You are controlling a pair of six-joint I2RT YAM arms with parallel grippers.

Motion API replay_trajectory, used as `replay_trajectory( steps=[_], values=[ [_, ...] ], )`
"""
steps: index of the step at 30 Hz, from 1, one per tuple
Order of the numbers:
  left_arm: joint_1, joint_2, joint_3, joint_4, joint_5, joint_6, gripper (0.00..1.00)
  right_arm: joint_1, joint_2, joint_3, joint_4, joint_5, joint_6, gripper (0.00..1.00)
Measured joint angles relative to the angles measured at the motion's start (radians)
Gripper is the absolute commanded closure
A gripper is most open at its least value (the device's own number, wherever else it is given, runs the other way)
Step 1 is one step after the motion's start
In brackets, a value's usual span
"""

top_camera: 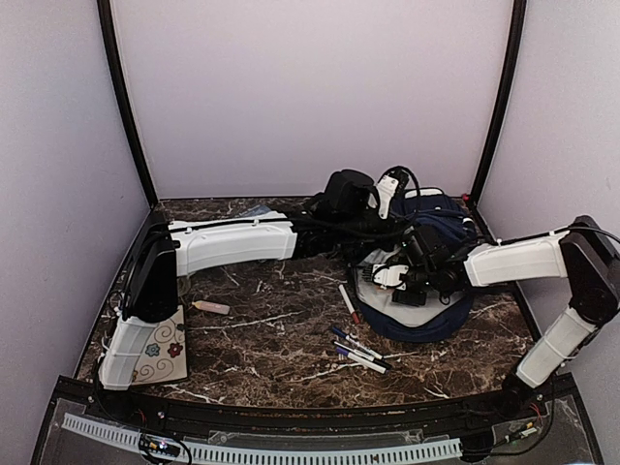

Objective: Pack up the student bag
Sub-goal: Adjust the book in the largest pocket of the bag, then place the largest pocket of the bag in the student bag.

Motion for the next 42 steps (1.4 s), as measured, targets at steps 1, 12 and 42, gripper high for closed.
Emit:
replay_trajectory(
  steps=[1, 12, 42],
  values=[
    [0.003, 0.000, 0.000, -0.001, -0.001, 0.000, 1.00, -0.003, 0.011, 0.003, 0.016, 0.018, -0.002, 0.44],
    [0.021, 0.000, 0.003, 0.006, -0.011, 0.000, 1.00, -0.094, 0.089, 0.050, 0.134, 0.122, -0.103, 0.47],
    [0.008, -0.016, -0.014, -0.093, 0.026, -0.012, 1.00, 0.017, -0.395, 0.229, -0.632, -0.407, 0.048, 0.38]
  ],
)
